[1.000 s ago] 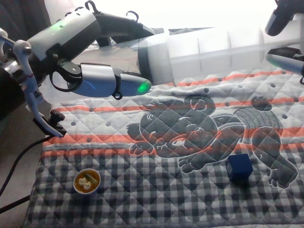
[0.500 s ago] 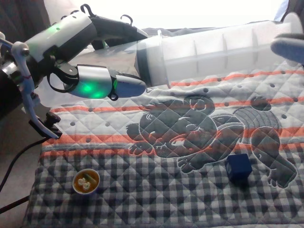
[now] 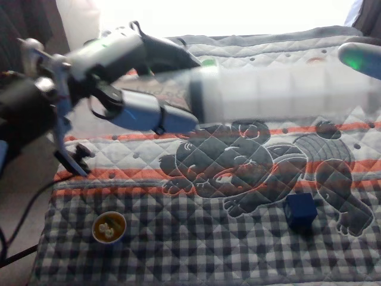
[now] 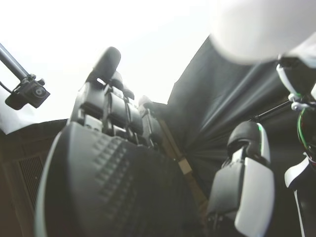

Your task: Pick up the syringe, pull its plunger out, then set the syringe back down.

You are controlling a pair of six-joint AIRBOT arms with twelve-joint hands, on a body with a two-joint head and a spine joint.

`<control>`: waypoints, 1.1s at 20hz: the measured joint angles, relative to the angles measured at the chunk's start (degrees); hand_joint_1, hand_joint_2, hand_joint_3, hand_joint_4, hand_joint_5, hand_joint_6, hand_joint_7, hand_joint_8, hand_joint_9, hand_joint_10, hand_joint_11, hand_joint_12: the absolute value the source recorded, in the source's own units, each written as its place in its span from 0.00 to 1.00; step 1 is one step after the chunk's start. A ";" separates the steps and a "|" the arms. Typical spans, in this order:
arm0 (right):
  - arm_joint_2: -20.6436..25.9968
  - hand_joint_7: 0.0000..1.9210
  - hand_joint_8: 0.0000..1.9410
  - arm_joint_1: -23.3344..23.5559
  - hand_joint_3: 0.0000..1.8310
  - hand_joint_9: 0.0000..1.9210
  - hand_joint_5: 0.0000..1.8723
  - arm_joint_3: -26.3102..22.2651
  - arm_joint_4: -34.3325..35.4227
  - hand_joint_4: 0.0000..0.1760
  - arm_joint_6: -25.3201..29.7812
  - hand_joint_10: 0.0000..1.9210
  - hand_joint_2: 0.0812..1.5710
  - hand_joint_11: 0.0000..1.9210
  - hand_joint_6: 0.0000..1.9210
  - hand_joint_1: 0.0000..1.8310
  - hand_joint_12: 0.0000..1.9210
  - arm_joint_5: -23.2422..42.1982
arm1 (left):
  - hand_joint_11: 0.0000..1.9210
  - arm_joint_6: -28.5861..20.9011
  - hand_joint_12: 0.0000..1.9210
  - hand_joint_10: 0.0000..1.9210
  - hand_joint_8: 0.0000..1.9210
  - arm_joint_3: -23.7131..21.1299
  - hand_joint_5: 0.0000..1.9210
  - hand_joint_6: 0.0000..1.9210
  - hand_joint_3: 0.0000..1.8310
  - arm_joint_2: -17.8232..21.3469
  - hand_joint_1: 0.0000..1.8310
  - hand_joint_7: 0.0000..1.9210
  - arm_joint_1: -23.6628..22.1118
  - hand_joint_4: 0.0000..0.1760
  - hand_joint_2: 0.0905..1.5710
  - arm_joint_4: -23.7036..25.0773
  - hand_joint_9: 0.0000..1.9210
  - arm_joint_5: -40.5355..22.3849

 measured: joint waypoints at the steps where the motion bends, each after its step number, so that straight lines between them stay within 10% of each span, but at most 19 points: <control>1: 0.00 0.04 0.01 0.00 0.00 0.06 0.06 0.00 0.07 0.33 0.00 0.06 0.56 0.00 0.01 0.37 0.58 -0.02 | 0.07 -0.04 1.00 0.77 0.72 0.66 0.49 0.57 0.00 -1.14 0.66 0.36 -0.13 0.00 0.75 0.83 0.17 -2.14; 3: 0.00 0.04 0.01 0.00 0.00 0.07 0.07 0.00 0.17 0.36 0.02 0.06 0.56 0.00 0.01 0.39 0.58 0.00 | 0.11 -0.07 1.00 0.79 0.73 2.51 0.55 0.42 0.00 -3.69 0.67 0.39 -0.15 0.00 0.72 2.25 0.21 -7.80; 7: 0.00 0.05 0.00 0.00 0.01 0.07 0.07 0.00 0.09 0.28 0.02 0.06 0.59 0.00 0.01 0.38 0.60 -0.02 | 0.08 -0.26 0.96 0.71 0.72 4.81 0.53 0.47 0.00 -6.14 0.67 0.39 -0.15 0.00 0.73 3.10 0.23 -13.29; 8: 0.00 0.06 0.01 0.00 0.01 0.08 0.07 -0.02 -0.13 0.30 0.02 0.06 0.59 0.00 0.01 0.39 0.60 -0.02 | 0.05 -0.39 0.91 0.62 0.46 5.14 0.47 0.57 0.00 -6.27 0.63 0.31 -0.09 0.00 0.72 3.08 0.18 -13.66; 11: 0.00 0.06 0.00 0.00 0.01 0.07 0.08 0.00 0.20 0.28 0.02 0.06 0.59 0.00 0.01 0.42 0.57 -0.02 | 0.00 -0.50 0.56 0.11 0.03 5.14 0.20 0.07 0.00 -6.29 0.53 0.08 -0.09 0.05 0.61 2.91 0.00 -13.81; 12: 0.00 0.06 0.00 0.00 0.01 0.08 0.09 0.00 0.11 0.32 0.02 0.06 0.59 0.00 0.01 0.43 0.56 -0.02 | 0.00 -0.52 0.40 0.02 0.01 5.14 0.12 0.02 0.00 -6.29 0.48 0.02 -0.09 0.45 0.57 2.89 0.00 -13.81; 15: 0.00 0.05 0.00 0.00 0.01 0.07 0.09 0.00 0.11 0.29 0.02 0.05 0.59 0.00 0.01 0.44 0.56 -0.02 | 0.00 -0.55 0.16 0.00 0.00 5.27 0.00 0.00 0.00 -6.29 0.43 0.00 -0.09 0.82 0.52 2.75 0.00 -13.73; 17: 0.00 0.06 0.00 0.00 0.01 0.07 0.09 0.00 0.04 0.29 0.02 0.06 0.59 0.00 0.01 0.43 0.59 -0.02 | 0.00 -0.52 0.22 0.00 0.00 5.25 0.00 0.00 0.00 -6.29 0.35 0.00 -0.09 0.79 0.53 2.60 0.00 -13.66; 19: 0.00 0.07 0.00 0.00 0.00 0.09 0.10 -0.02 0.09 0.30 0.02 0.06 0.58 0.00 0.01 0.43 0.61 -0.02 | 0.00 -0.55 0.18 0.00 0.00 5.16 0.00 0.00 0.01 -6.21 0.24 0.00 0.74 0.41 0.60 1.75 0.00 -12.52; 20: 0.00 0.08 0.00 0.00 0.00 0.09 0.10 -0.02 0.09 0.29 0.02 0.06 0.58 0.00 0.01 0.43 0.62 0.02 | 0.00 -0.52 0.24 0.01 0.01 4.50 0.03 0.00 0.01 -5.70 0.24 0.04 1.11 0.01 0.67 0.46 0.03 -11.67; 22: 0.00 0.06 0.00 0.00 0.00 0.08 0.07 -0.13 0.15 0.24 0.02 0.05 0.59 0.00 0.00 0.39 0.61 0.24 | 0.00 -0.92 0.28 0.02 0.01 0.39 0.11 0.02 0.00 -2.10 0.26 0.12 2.95 0.00 0.70 -1.44 0.09 -6.12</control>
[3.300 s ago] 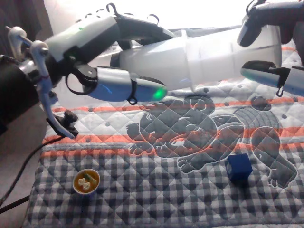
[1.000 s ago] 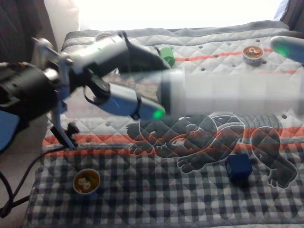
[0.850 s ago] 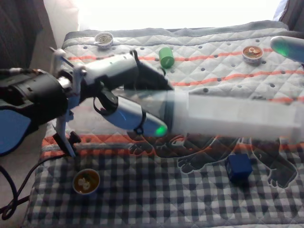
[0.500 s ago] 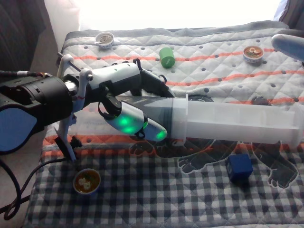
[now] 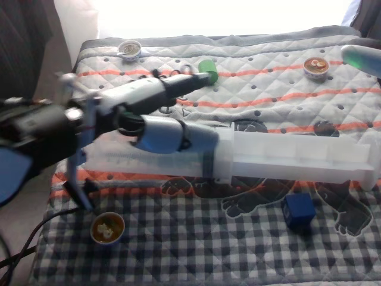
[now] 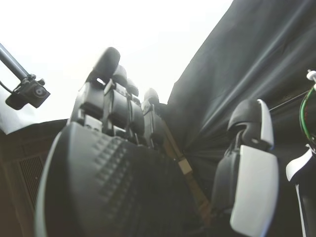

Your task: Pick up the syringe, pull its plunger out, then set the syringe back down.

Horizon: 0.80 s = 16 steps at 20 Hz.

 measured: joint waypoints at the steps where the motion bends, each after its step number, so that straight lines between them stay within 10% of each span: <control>1: 0.00 0.06 0.00 0.00 0.00 0.07 0.07 -0.09 0.31 0.26 0.00 0.05 0.57 0.00 0.00 0.40 0.60 0.07 | 0.00 -1.88 0.45 0.03 0.02 -1.51 0.15 0.03 0.00 1.70 0.27 0.15 0.81 0.00 0.71 0.24 0.12 3.52; 3: 0.07 0.09 0.01 -0.31 0.00 0.10 0.12 -0.35 0.04 0.37 -0.02 0.07 0.58 0.00 0.02 0.34 0.60 1.33 | 0.02 -11.96 0.63 0.04 0.01 -3.89 0.18 0.02 0.00 6.12 0.32 0.21 2.40 0.00 0.75 3.74 0.21 11.63; 6: 0.24 0.12 0.01 -0.81 0.02 0.15 0.16 -0.90 -0.11 0.15 -0.02 0.07 0.65 0.00 0.04 0.32 0.60 3.04 | 0.15 -21.94 0.50 0.02 0.00 -5.40 0.23 0.01 0.00 10.43 0.41 0.30 4.39 0.00 0.77 5.18 0.33 25.49; 9: 1.33 0.15 0.01 -0.81 0.01 0.18 0.08 -1.77 -0.35 0.09 -0.17 0.06 0.69 0.00 0.00 0.31 0.64 6.51 | 0.15 -22.80 0.49 0.01 0.00 -9.09 0.25 0.01 0.00 13.99 0.29 0.28 6.84 0.14 0.83 5.07 0.33 39.08; 11: 2.75 0.11 0.00 -0.81 0.00 0.17 0.00 -3.72 -0.61 0.24 -3.58 0.05 0.68 0.00 0.00 0.32 0.64 10.14 | 0.16 -22.84 0.46 0.00 0.00 -10.36 0.14 0.00 0.01 15.50 0.28 0.25 7.78 0.00 0.86 4.94 0.31 47.34; 12: 3.54 0.13 0.01 -0.81 0.01 0.19 0.07 -4.50 -0.79 0.00 -4.61 0.06 0.72 0.00 0.03 0.31 0.65 11.02 | 0.12 -22.82 0.46 0.00 0.00 -10.71 0.15 0.00 0.00 15.89 0.24 0.21 7.78 0.00 0.82 4.70 0.30 49.51; 14: 5.27 0.23 0.02 -0.74 0.03 0.26 0.19 -6.12 -1.42 0.00 -7.21 0.06 0.86 0.02 0.07 0.06 0.65 14.32 | 0.02 -20.46 0.47 0.00 0.00 -13.00 0.19 0.00 0.00 17.46 0.19 0.22 9.09 0.28 0.80 3.13 0.28 58.25; 16: 5.11 0.16 0.00 -0.26 0.01 0.19 0.09 -6.99 -1.90 0.00 -9.07 0.03 0.81 0.00 0.03 0.05 0.69 14.51 | 0.08 -17.55 0.46 0.00 0.00 -15.93 0.35 0.06 0.00 19.21 0.39 0.25 12.41 0.39 0.74 2.12 0.27 65.88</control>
